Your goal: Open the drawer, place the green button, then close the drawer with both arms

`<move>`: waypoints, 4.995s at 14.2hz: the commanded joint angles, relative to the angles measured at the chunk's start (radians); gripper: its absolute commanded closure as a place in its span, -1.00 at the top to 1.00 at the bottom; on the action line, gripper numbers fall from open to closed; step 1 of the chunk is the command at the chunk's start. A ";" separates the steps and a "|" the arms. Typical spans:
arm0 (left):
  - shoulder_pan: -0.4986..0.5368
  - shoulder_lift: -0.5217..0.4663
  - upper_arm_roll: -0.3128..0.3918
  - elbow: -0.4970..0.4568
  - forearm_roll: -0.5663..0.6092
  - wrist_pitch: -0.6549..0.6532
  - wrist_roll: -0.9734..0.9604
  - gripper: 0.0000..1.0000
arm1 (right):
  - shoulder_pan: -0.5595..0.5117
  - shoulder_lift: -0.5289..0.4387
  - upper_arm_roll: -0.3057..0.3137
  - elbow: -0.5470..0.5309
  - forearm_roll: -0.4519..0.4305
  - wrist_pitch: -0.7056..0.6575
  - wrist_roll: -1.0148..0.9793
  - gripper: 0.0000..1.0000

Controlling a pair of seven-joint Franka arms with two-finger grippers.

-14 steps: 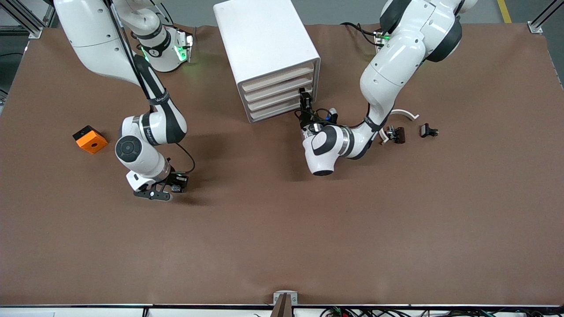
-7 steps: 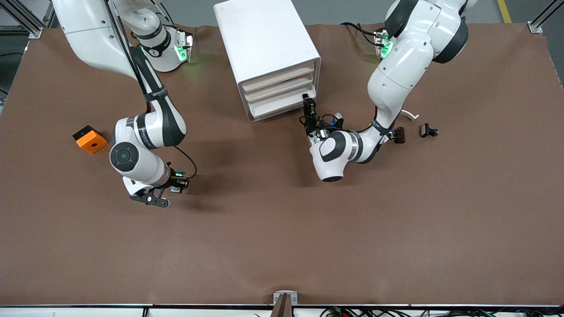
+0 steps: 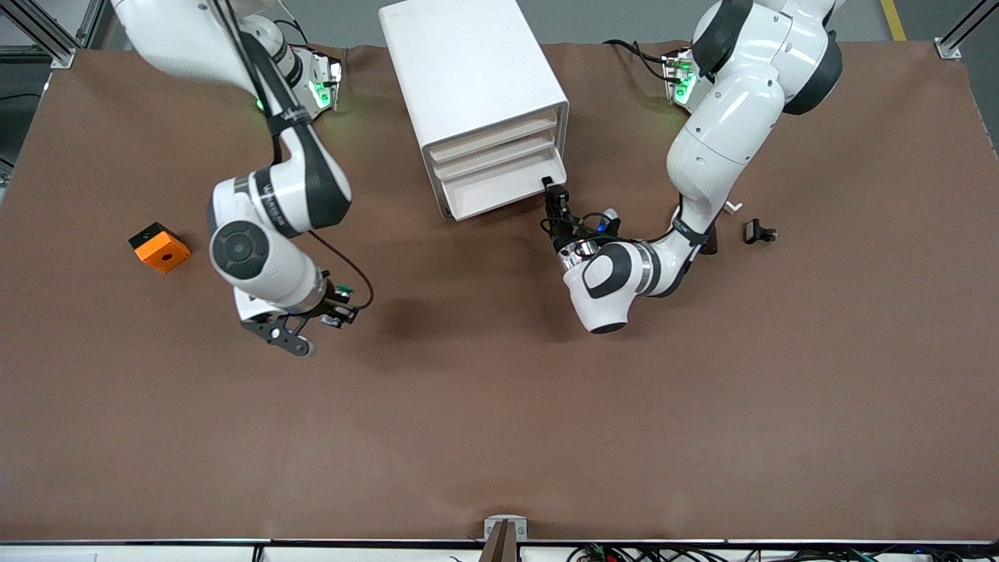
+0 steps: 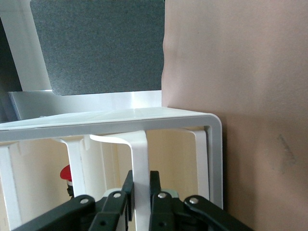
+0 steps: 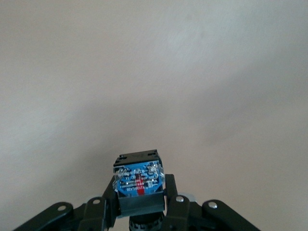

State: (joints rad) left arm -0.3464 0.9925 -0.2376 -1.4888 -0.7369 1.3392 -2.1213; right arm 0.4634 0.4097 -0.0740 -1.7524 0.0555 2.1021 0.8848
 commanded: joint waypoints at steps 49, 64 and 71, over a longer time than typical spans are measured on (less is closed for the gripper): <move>0.147 -0.031 0.037 0.116 0.119 -0.041 0.355 1.00 | 0.643 0.222 -0.007 0.192 0.038 0.078 1.493 -1.00; 0.130 -0.213 0.043 0.114 0.450 0.308 0.961 1.00 | 0.629 0.227 -0.012 0.231 0.060 0.072 1.439 1.00; 0.087 -0.294 0.037 0.113 0.625 0.491 1.023 1.00 | 0.473 0.218 -0.012 0.373 0.070 -0.157 0.972 1.00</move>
State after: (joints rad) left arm -0.2496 0.7343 -0.2009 -1.3540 -0.1663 1.8089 -1.1137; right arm 0.9871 0.6203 -0.0979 -1.4413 0.1193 2.0305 1.9960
